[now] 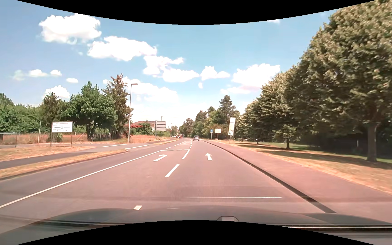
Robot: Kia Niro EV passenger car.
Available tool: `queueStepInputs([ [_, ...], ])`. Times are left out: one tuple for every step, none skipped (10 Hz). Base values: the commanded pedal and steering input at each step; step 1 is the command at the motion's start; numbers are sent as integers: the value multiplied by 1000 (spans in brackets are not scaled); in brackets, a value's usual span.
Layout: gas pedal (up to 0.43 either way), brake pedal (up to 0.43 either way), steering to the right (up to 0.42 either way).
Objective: Follow the waypoints while adhering to traffic rules and regulations
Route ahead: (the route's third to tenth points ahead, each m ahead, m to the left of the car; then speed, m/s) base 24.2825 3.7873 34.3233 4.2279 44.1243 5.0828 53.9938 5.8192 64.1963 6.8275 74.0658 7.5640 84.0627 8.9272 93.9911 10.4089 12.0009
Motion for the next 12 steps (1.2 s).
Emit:
queueStepInputs([
  [20,0,-12],
  [20,0,-13],
  [20,0,-13],
  [20,0,-14],
  [20,0,-15],
  [20,0,-15],
  [20,0,-15],
  [20,0,-15],
  [20,0,-15],
  [20,0,-15],
  [20,0,-15],
  [20,0,-15],
])
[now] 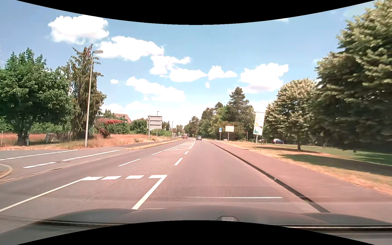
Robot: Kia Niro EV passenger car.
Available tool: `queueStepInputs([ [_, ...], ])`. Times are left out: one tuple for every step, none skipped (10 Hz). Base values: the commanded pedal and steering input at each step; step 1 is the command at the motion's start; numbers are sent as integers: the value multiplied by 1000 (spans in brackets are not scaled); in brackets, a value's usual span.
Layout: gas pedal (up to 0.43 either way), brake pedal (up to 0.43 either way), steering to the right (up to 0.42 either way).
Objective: Follow the waypoints while adhering to traffic rules and regulations
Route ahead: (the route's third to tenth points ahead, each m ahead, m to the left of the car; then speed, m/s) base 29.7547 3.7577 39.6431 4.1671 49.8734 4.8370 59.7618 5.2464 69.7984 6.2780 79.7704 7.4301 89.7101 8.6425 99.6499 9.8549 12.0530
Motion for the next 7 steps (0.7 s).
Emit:
queueStepInputs([
  [20,0,-15],
  [20,0,-14],
  [20,0,-13],
  [20,0,-13],
  [20,0,-13],
  [20,0,-12],
  [20,0,-11],
])
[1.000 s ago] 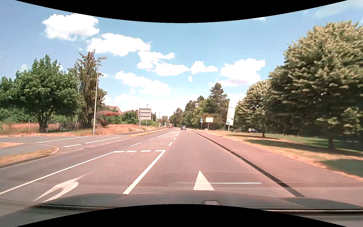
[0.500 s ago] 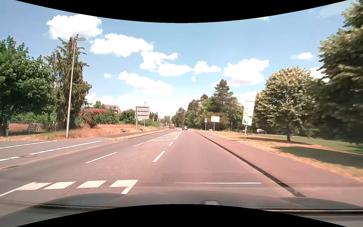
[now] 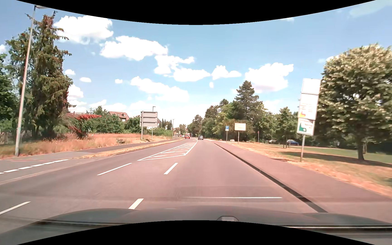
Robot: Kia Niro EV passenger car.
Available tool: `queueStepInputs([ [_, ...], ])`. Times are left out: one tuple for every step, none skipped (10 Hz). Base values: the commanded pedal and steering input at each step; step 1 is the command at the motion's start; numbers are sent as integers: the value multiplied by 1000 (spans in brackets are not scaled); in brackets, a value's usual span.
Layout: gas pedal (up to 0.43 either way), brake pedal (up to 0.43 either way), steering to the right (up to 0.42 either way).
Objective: Follow the waypoints while adhering to traffic rules and regulations
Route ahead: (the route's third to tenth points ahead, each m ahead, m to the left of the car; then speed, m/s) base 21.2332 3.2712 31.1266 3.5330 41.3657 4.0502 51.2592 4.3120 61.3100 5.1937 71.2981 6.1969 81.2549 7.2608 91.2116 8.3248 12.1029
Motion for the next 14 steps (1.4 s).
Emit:
queueStepInputs([
  [20,0,-11],
  [20,0,-11],
  [20,0,-11],
  [20,0,-11],
  [20,0,-11],
  [20,0,-10],
  [20,0,-9],
  [20,0,-8],
  [20,0,-8],
  [20,0,-8],
  [20,0,-8],
  [20,0,-8],
  [20,0,-8],
  [20,0,-8],
])
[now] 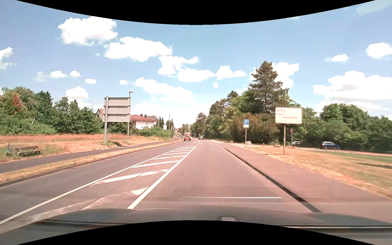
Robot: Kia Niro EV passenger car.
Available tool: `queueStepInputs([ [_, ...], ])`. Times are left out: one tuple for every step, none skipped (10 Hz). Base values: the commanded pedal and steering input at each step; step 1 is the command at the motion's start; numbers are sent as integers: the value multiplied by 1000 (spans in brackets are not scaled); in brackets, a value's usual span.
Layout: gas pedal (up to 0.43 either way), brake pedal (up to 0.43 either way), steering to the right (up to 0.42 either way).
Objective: Follow the waypoints while adhering to traffic rules and regulations
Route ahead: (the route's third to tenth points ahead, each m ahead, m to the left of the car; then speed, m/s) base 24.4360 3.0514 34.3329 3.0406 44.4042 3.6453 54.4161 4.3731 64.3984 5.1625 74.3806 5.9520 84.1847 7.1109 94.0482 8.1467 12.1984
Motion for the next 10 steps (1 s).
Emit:
queueStepInputs([
  [20,0,-8],
  [20,0,-8],
  [20,0,-8],
  [20,0,-8],
  [20,0,-7],
  [20,0,-8],
  [20,0,-8],
  [20,0,-8],
  [20,0,-8],
  [20,0,-7],
])
